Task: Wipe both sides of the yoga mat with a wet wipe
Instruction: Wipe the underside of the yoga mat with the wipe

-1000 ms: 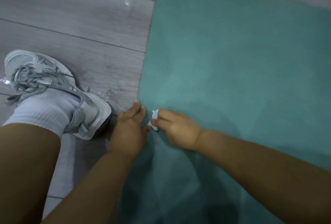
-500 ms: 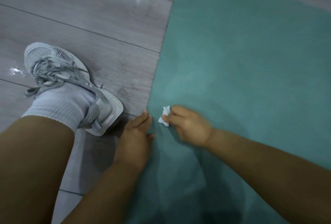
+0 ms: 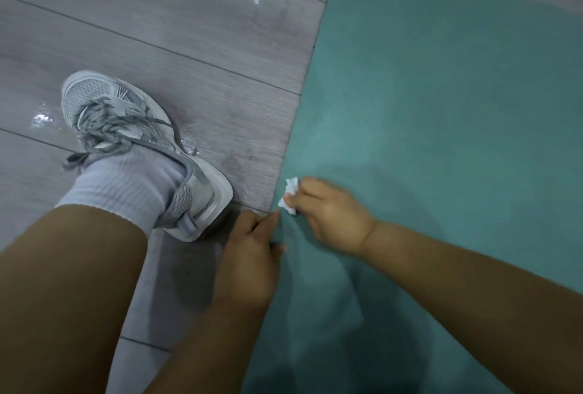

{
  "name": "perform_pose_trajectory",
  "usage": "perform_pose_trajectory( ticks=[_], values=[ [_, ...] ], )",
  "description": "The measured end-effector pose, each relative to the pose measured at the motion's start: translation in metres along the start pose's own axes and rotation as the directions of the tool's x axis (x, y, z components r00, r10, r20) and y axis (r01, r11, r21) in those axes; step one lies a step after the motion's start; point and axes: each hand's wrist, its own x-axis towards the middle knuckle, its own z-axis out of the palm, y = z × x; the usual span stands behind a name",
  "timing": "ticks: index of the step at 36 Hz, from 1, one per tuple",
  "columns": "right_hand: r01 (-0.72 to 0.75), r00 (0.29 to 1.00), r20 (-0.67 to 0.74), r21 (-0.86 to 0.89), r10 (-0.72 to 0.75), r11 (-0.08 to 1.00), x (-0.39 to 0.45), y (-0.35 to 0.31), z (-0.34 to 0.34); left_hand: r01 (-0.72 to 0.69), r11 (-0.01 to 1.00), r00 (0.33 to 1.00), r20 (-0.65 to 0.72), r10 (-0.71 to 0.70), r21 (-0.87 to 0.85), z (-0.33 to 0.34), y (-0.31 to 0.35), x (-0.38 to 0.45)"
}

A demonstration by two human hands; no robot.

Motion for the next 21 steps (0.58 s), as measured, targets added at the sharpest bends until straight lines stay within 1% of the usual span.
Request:
perform_pose_trajectory(
  ticks=[1,2,3,4,5,7,9,11,12,13,16,19,21],
  values=[
    [0.03,0.999,0.034,-0.013,-0.029,0.999,0.006,0.008,-0.002,0.015,1.0,1.0,-0.016,-0.015,0.005,0.0,0.0,-0.001],
    [0.023,0.999,0.047,-0.022,-0.022,0.999,0.016,0.015,-0.007,0.033,0.999,0.999,-0.028,-0.033,0.014,0.0,0.001,-0.001],
    [-0.009,1.0,0.023,-0.045,0.01,0.999,0.029,0.025,-0.011,0.048,0.999,0.998,-0.036,-0.048,0.018,0.001,0.0,-0.002],
    [-0.072,0.997,-0.02,-0.072,0.071,0.995,0.044,0.033,-0.017,0.057,0.998,0.998,-0.036,-0.056,0.017,0.001,0.001,-0.002],
    [-0.167,0.985,-0.057,-0.099,0.162,0.981,0.058,0.042,-0.023,0.059,0.998,0.998,-0.036,-0.058,0.007,0.001,0.001,-0.002],
    [-0.316,0.947,-0.106,-0.146,0.303,0.937,0.08,0.059,-0.03,0.07,0.997,0.997,-0.033,-0.071,-0.021,0.0,0.003,-0.002],
    [-0.41,0.907,-0.163,-0.122,0.389,0.904,0.091,0.064,-0.033,0.085,0.996,0.996,-0.025,-0.086,-0.034,-0.002,0.004,-0.001],
    [-0.456,0.885,-0.19,-0.156,0.426,0.876,0.087,0.057,-0.027,0.087,0.996,0.996,-0.016,-0.088,-0.036,-0.005,0.005,0.001],
    [-0.45,0.888,-0.189,-0.173,0.419,0.876,0.079,0.049,-0.019,0.089,0.995,0.996,-0.013,-0.09,-0.041,-0.006,0.004,0.002],
    [-0.431,0.894,-0.2,-0.133,0.402,0.892,0.069,0.038,-0.012,0.085,0.995,0.996,-0.019,-0.086,-0.051,-0.007,0.003,0.002],
    [-0.266,0.932,-0.239,0.058,0.272,0.962,0.024,-0.004,0.007,0.069,0.991,0.996,-0.049,-0.074,-0.111,-0.008,-0.002,0.003],
    [-0.12,0.986,-0.103,0.078,0.128,0.99,-0.016,-0.028,0.018,0.102,0.987,0.994,-0.026,-0.106,-0.121,-0.011,-0.005,-0.003],
    [-0.025,1.0,0.011,0.008,0.025,1.0,-0.024,-0.03,0.013,0.103,0.99,0.994,-0.019,-0.105,-0.093,-0.013,-0.006,-0.01]
  ],
)
